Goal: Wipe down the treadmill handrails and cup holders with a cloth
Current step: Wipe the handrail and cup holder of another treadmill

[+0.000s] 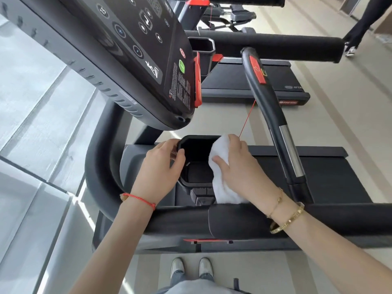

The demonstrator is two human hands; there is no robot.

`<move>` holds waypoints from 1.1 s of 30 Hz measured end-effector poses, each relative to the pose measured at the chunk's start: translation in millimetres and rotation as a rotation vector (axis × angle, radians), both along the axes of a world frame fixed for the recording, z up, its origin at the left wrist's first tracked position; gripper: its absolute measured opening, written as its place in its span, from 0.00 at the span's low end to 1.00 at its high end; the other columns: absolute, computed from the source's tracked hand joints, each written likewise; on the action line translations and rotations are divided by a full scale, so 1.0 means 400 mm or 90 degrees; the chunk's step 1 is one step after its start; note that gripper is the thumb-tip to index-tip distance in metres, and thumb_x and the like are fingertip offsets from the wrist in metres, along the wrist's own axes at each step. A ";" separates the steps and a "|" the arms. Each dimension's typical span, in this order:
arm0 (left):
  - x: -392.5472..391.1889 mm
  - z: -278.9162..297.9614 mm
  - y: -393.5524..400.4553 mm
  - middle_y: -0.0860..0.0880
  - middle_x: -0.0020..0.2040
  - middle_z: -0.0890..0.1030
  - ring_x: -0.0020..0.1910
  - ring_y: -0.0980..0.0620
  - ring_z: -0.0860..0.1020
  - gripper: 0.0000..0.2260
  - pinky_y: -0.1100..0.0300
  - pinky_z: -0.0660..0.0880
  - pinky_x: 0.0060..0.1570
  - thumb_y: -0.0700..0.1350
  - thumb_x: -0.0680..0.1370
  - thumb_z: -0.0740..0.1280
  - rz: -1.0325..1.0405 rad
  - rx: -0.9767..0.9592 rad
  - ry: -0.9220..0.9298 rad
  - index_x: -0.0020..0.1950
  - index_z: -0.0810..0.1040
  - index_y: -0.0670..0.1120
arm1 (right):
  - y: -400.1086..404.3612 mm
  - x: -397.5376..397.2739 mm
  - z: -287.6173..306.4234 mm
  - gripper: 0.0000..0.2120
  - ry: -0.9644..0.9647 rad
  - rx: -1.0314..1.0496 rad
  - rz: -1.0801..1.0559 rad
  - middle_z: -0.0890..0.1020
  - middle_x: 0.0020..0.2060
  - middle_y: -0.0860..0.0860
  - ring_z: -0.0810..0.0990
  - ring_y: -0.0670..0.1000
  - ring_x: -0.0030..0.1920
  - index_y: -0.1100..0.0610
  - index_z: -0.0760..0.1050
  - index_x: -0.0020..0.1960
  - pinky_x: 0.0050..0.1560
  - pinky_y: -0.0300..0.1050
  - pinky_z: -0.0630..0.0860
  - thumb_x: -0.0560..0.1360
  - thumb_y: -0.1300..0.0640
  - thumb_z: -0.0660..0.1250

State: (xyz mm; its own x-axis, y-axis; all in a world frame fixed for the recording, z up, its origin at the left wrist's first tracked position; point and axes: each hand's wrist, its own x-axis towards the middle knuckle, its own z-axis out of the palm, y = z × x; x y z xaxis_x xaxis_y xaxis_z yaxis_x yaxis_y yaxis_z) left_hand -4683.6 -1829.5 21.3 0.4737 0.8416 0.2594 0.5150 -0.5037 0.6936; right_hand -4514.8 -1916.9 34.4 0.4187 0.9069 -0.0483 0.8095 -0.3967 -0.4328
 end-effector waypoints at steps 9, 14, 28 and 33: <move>-0.001 0.001 -0.001 0.60 0.42 0.76 0.40 0.66 0.76 0.11 0.82 0.66 0.42 0.44 0.80 0.64 -0.003 -0.011 -0.011 0.61 0.79 0.44 | -0.004 -0.006 0.042 0.24 0.105 -0.047 -0.025 0.71 0.62 0.58 0.73 0.56 0.53 0.62 0.59 0.70 0.47 0.44 0.65 0.82 0.47 0.58; 0.002 -0.004 0.002 0.55 0.44 0.77 0.40 0.62 0.76 0.12 0.80 0.68 0.42 0.45 0.80 0.63 -0.007 -0.013 -0.012 0.61 0.79 0.44 | -0.035 -0.023 0.043 0.26 0.117 -0.093 -0.056 0.74 0.59 0.60 0.76 0.56 0.52 0.66 0.60 0.67 0.46 0.44 0.67 0.82 0.45 0.56; 0.001 -0.004 0.000 0.54 0.45 0.78 0.40 0.57 0.78 0.12 0.70 0.72 0.44 0.44 0.80 0.64 -0.004 -0.010 -0.011 0.62 0.79 0.44 | -0.013 0.010 0.023 0.25 0.129 -0.088 -0.017 0.72 0.52 0.55 0.71 0.52 0.45 0.66 0.60 0.66 0.38 0.43 0.65 0.82 0.46 0.57; 0.000 -0.001 -0.004 0.55 0.46 0.77 0.42 0.57 0.79 0.12 0.62 0.75 0.48 0.44 0.80 0.64 -0.007 -0.013 -0.022 0.62 0.78 0.44 | 0.093 0.081 0.059 0.18 0.076 -0.063 0.166 0.73 0.40 0.48 0.73 0.53 0.42 0.59 0.67 0.61 0.36 0.43 0.64 0.81 0.46 0.60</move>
State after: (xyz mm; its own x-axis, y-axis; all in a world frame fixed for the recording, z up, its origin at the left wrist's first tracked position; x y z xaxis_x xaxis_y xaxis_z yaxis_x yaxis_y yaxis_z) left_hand -4683.7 -1831.1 20.7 0.4744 0.8417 0.2579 0.4853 -0.4945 0.7211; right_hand -4482.5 -1879.7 58.0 0.1577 0.9716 -0.1763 0.8353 -0.2265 -0.5010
